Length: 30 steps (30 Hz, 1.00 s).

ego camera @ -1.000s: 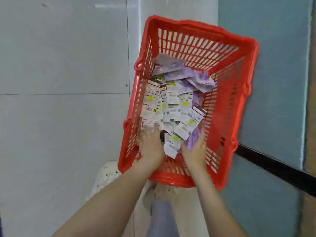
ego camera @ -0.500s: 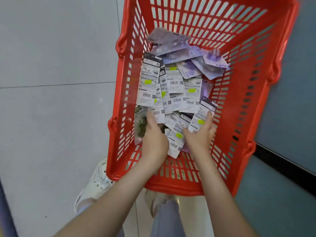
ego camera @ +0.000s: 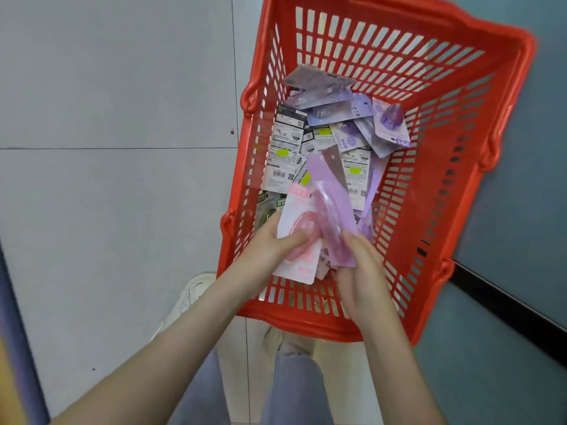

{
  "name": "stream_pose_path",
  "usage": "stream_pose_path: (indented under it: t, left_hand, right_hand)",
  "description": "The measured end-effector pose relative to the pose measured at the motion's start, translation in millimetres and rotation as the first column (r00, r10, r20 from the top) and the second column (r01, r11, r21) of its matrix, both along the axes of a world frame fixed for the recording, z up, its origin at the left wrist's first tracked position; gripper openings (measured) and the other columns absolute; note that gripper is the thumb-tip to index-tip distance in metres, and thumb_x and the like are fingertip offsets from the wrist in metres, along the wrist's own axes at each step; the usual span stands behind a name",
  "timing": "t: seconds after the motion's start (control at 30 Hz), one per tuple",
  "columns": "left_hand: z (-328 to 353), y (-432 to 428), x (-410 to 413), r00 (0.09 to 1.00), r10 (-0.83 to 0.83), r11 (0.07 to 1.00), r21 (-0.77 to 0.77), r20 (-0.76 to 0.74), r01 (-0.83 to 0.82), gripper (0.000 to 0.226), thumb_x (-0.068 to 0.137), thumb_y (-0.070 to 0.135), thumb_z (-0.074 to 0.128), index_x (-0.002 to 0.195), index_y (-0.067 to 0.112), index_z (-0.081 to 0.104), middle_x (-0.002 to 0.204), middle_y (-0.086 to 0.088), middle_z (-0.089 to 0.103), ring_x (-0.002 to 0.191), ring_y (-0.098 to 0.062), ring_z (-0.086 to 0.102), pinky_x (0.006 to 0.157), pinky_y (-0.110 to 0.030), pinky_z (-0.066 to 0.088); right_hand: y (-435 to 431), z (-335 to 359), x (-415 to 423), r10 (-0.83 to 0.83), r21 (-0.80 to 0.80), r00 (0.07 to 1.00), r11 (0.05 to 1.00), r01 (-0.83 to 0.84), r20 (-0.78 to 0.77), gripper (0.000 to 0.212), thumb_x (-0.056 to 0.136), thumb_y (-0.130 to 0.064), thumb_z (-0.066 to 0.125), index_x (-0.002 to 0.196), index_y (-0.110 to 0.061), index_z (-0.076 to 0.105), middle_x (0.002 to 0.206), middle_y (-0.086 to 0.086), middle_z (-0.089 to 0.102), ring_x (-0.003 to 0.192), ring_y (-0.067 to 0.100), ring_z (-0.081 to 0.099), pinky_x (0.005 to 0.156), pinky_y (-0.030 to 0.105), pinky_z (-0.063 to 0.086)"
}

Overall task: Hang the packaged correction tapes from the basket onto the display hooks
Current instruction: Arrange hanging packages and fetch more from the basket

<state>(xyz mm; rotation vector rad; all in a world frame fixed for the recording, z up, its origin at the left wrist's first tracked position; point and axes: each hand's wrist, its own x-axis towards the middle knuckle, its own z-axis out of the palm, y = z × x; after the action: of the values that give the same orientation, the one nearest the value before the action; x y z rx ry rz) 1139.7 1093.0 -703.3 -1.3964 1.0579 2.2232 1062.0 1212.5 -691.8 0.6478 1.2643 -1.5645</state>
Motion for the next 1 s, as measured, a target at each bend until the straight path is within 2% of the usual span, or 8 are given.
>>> stream_pose_path:
  t: [0.17, 0.33, 0.43, 0.53, 0.6, 0.67, 0.77, 1.0]
  left_hand:
    - [10, -11, 6, 0.982, 0.174, 0.973, -0.140, -0.074, -0.183, 0.039, 0.082, 0.018, 0.073, 0.119, 0.020, 0.060, 0.113, -0.007, 0.070, 0.105, -0.030, 0.066, 0.088, -0.045, 0.055]
    - [15, -17, -3, 0.994, 0.091, 0.939, -0.327, -0.061, -0.106, 0.043, 0.065, 0.027, 0.080, 0.104, 0.028, 0.061, 0.096, 0.014, 0.071, 0.095, -0.008, 0.066, 0.083, -0.026, 0.053]
    - [12, -20, -5, 0.995, 0.094, 0.900, -0.426, -0.015, -0.091, 0.036, 0.074, 0.010, 0.080, 0.098, 0.027, 0.058, 0.086, 0.019, 0.068, 0.083, 0.003, 0.063, 0.071, -0.012, 0.047]
    - [5, -20, -2, 0.998, 0.056, 0.851, -0.523, -0.009, -0.052, 0.038, 0.076, 0.013, 0.079, 0.105, 0.026, 0.057, 0.100, 0.014, 0.066, 0.092, 0.005, 0.061, 0.081, -0.014, 0.048]
    - [-1, -18, 2, 0.999, 0.030, 0.839, -0.543, -0.011, -0.031, 0.046, 0.076, 0.018, 0.080, 0.115, 0.025, 0.056, 0.111, 0.012, 0.066, 0.106, -0.001, 0.061, 0.093, -0.025, 0.049]
    - [-4, -14, 5, 1.000, 0.015, 0.834, -0.552, -0.004, -0.015, 0.050, 0.074, 0.023, 0.080, 0.117, 0.027, 0.054, 0.115, 0.012, 0.064, 0.110, -0.004, 0.060, 0.097, -0.033, 0.049]
    - [0, -9, 8, 0.999, -0.022, 0.841, -0.540, 0.031, 0.035, 0.049, 0.069, 0.036, 0.077, 0.112, 0.029, 0.055, 0.113, 0.012, 0.065, 0.109, -0.007, 0.060, 0.097, -0.040, 0.049]
    - [82, -18, -11, 0.998, -0.040, 0.854, -0.518, 0.041, 0.056, 0.063, 0.069, 0.037, 0.078, 0.125, 0.022, 0.052, 0.121, 0.007, 0.063, 0.112, -0.010, 0.059, 0.100, -0.042, 0.047]
  right_hand:
    - [-15, 7, -9, 0.105, 0.043, 0.988, 0.994, -0.101, -0.112, 0.022, 0.096, -0.009, 0.043, 0.105, -0.008, 0.063, 0.087, 0.000, 0.074, 0.079, 0.012, 0.070, 0.065, 0.022, 0.054]
    - [-21, 3, 0, 0.405, 0.031, 0.884, 0.912, -0.410, -0.233, 0.024, 0.097, -0.009, 0.049, 0.108, -0.019, 0.067, 0.108, 0.002, 0.069, 0.105, 0.014, 0.063, 0.093, 0.028, 0.049]
    - [-14, -24, 5, 0.524, 0.338, 0.787, 0.842, -0.421, -0.326, 0.023, 0.089, -0.024, 0.062, 0.111, -0.029, 0.061, 0.113, 0.003, 0.060, 0.100, 0.013, 0.057, 0.091, 0.030, 0.046]
    - [-2, -71, 14, 0.784, 0.779, 0.588, 0.492, -0.389, -0.202, 0.077, 0.083, -0.038, 0.068, 0.146, -0.016, 0.029, 0.141, 0.015, 0.042, 0.129, 0.031, 0.038, 0.109, 0.044, 0.031]
    - [2, -93, 24, 0.880, 0.842, 0.473, 0.277, -0.463, -0.030, 0.099, 0.080, -0.041, 0.071, 0.153, -0.018, 0.008, 0.152, 0.015, 0.024, 0.135, 0.034, 0.025, 0.108, 0.046, 0.025]
    - [0, -105, 28, 0.898, 0.849, 0.437, 0.199, -0.490, 0.042, 0.102, 0.081, -0.037, 0.071, 0.153, -0.022, 0.001, 0.155, 0.012, 0.014, 0.134, 0.033, 0.021, 0.106, 0.044, 0.026]
    - [-1, -102, 29, 0.846, 0.868, 0.530, 0.224, -0.444, 0.053, 0.100, 0.082, -0.029, 0.069, 0.153, -0.020, 0.000, 0.156, 0.017, 0.009, 0.138, 0.033, 0.016, 0.106, 0.036, 0.010]
    - [10, 20, 21, 0.816, 0.868, 0.576, 0.256, -0.425, 0.041, 0.090, 0.083, -0.019, 0.064, 0.154, -0.024, 0.008, 0.158, 0.016, 0.009, 0.139, 0.034, 0.016, 0.110, 0.037, 0.021]
